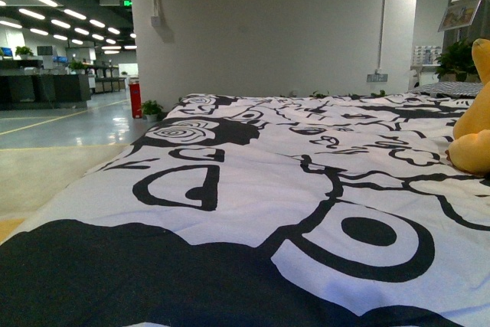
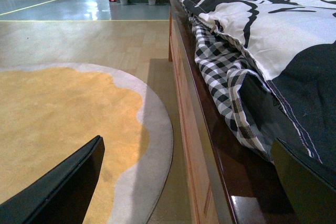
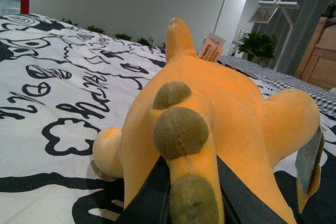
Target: Put away toys
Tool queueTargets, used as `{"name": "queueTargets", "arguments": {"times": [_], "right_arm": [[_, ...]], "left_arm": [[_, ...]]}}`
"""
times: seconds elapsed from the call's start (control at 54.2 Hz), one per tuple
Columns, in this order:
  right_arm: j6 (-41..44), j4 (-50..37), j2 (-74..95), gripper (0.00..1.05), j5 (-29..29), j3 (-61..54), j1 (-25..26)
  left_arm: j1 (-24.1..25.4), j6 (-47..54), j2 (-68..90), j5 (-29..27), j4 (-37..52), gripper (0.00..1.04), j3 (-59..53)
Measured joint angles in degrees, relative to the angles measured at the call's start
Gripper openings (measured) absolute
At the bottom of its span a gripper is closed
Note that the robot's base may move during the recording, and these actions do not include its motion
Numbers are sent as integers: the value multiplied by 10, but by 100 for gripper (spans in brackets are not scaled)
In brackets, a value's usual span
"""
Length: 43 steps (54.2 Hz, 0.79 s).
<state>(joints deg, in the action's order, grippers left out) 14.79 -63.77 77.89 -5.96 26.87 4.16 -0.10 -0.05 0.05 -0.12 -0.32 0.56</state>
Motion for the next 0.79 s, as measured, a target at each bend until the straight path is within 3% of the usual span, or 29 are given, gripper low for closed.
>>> {"name": "queueTargets", "arguments": {"times": [0.166,0.277,0.517,0.793], "right_arm": [[-23,34,-10,6,34,7,21],[-82,94,-38,6,84,31,54],[-260,219,-148,6,268,89,175],[-413,249,-276,6,441,70,276]], "left_arm": [[0,0,0,0,0,99,0],[0,0,0,0,0,99,0],[0,0,0,0,0,99,0],[0,0,0,0,0,99,0]]}}
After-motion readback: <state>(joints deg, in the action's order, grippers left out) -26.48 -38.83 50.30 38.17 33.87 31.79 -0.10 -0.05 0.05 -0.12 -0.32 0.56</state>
